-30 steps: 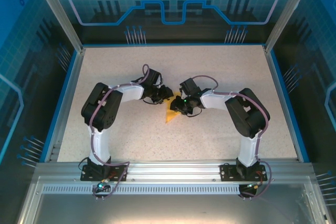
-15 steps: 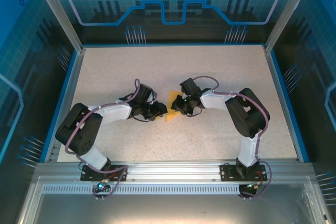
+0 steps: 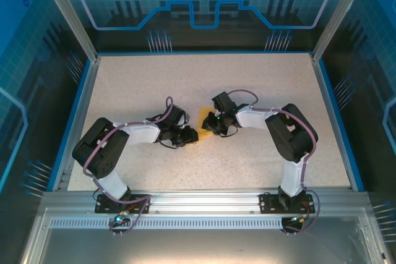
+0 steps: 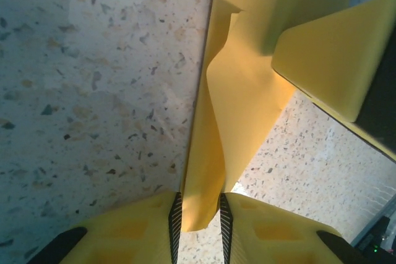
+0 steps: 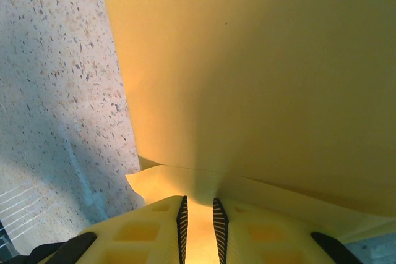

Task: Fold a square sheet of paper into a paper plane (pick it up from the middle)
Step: Third fold the triangle at the center of the table.

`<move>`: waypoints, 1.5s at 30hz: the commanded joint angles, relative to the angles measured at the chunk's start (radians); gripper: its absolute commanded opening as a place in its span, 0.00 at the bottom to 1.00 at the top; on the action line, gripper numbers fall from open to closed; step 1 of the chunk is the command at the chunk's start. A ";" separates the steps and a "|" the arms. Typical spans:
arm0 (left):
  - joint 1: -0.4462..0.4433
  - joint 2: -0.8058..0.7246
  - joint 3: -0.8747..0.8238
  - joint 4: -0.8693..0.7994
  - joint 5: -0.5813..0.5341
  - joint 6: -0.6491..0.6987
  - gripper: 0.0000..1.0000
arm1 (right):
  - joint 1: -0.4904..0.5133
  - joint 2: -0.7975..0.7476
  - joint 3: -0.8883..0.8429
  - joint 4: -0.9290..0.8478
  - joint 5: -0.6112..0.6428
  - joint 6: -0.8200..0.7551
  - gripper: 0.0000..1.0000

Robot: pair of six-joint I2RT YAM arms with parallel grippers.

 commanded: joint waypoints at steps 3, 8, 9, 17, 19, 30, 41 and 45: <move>-0.003 0.010 0.032 0.039 0.003 0.034 0.26 | -0.014 0.044 0.001 -0.075 0.053 0.001 0.23; -0.003 0.012 0.036 0.054 0.008 0.033 0.24 | -0.014 0.043 0.000 -0.075 0.054 0.000 0.23; -0.002 0.017 0.038 0.059 0.011 0.033 0.24 | -0.014 0.043 0.000 -0.075 0.054 0.000 0.23; -0.002 0.046 0.042 0.056 0.006 0.032 0.19 | -0.017 0.034 -0.005 -0.074 0.054 -0.004 0.23; -0.001 0.044 0.043 0.051 -0.005 0.034 0.15 | -0.017 0.027 -0.004 -0.073 0.054 -0.010 0.24; 0.001 0.040 0.059 0.016 -0.033 0.041 0.09 | -0.023 -0.097 -0.017 -0.009 0.003 -0.126 0.30; 0.004 0.055 0.077 0.005 -0.042 0.052 0.09 | 0.005 -0.097 -0.059 0.061 -0.066 -0.126 0.22; 0.004 0.059 0.084 -0.010 -0.056 0.059 0.09 | 0.016 -0.072 -0.052 0.069 -0.080 -0.113 0.20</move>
